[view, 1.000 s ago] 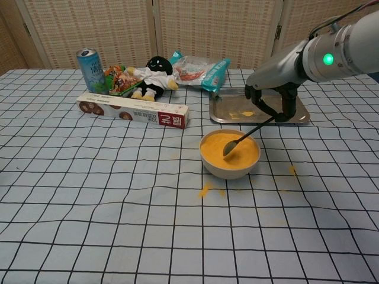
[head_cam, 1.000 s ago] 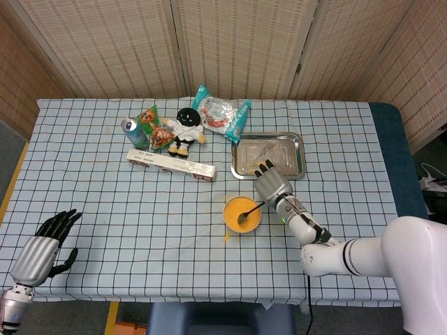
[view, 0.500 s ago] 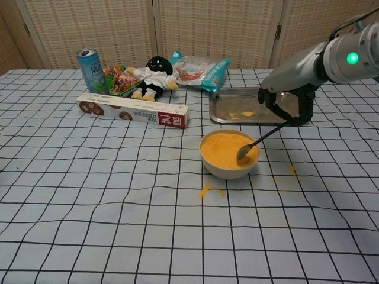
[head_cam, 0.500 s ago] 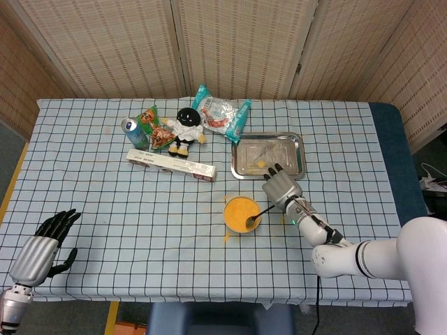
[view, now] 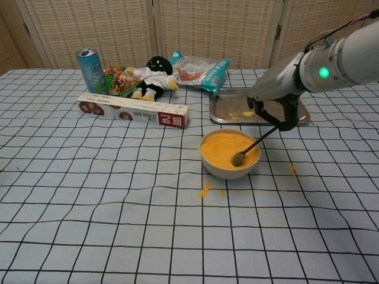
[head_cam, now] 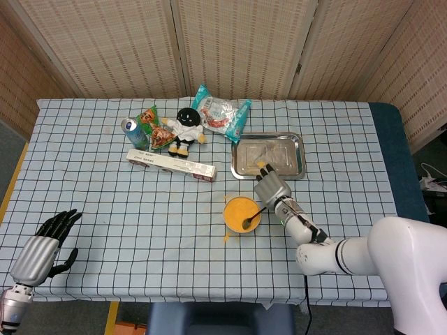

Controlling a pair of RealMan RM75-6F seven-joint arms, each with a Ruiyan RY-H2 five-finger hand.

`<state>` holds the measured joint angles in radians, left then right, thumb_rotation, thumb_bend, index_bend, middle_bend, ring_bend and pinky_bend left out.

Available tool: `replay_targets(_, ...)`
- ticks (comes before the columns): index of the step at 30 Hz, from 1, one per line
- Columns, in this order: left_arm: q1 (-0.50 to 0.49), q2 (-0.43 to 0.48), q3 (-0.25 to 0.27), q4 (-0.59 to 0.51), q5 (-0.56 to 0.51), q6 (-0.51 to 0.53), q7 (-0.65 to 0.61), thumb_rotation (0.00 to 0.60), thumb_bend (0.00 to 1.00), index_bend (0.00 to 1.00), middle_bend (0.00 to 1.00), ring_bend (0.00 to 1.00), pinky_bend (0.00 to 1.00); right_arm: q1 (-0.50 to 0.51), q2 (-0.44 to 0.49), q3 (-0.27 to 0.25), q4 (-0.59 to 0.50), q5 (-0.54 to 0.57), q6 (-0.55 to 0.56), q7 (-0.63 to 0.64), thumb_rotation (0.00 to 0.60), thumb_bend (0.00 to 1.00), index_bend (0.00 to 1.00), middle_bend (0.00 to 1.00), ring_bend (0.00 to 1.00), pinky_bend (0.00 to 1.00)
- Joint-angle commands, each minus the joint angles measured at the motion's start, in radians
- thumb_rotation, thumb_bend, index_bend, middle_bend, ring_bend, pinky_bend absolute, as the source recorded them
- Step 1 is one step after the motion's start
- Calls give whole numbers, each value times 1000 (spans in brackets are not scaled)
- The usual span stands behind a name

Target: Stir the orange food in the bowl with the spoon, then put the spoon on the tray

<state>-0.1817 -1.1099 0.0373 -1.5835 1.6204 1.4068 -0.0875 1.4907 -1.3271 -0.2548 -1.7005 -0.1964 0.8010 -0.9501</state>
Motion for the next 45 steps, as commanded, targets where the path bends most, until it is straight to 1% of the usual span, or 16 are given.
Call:
replay_targets(1,0,2,1,1,2,1,-5,600,474,0,0,0,111,13,-32,6,31,23,15,-20,600,868,976,113,0,0)
replay_targets(9,0,6,0,4,1,2,-18,600,474,0,0,0,112,-12,-125,53,148,16,58,-12,600,868,981,116,0,0)
replay_targets(14,0,6,1,6,1,1,-18,600,474,0,0,0,112,-40,-137,85,186,-15,56,18,600,869,984,120,0,0)
replay_targets(17,1,6,0,5,2,5,-16,600,473,0,0,0,112,-60,-110,98,166,-49,52,44,600,868,986,120,0,0)
replay_targets(21,4,4,1,3,6,11,-10,600,474,0,0,0,112,-91,-40,98,86,-105,63,75,600,868,989,120,0,0)
replay_targets(27,6,0,4,-2,12,16,8,600,474,0,0,0,112,-128,52,75,-26,-164,79,93,600,869,990,120,0,0)
replay_targets(30,7,-2,5,-5,14,17,17,600,473,0,0,0,111,-144,83,63,-60,-182,77,99,600,869,990,120,0,0)
replay_targets(37,7,-6,6,-6,14,13,30,600,474,0,0,0,112,-168,110,43,-81,-197,62,100,600,869,991,120,0,0)
replay_targets(45,4,-9,6,-6,11,6,37,600,474,0,0,0,112,-173,64,46,-29,-192,37,91,600,869,992,120,0,0)
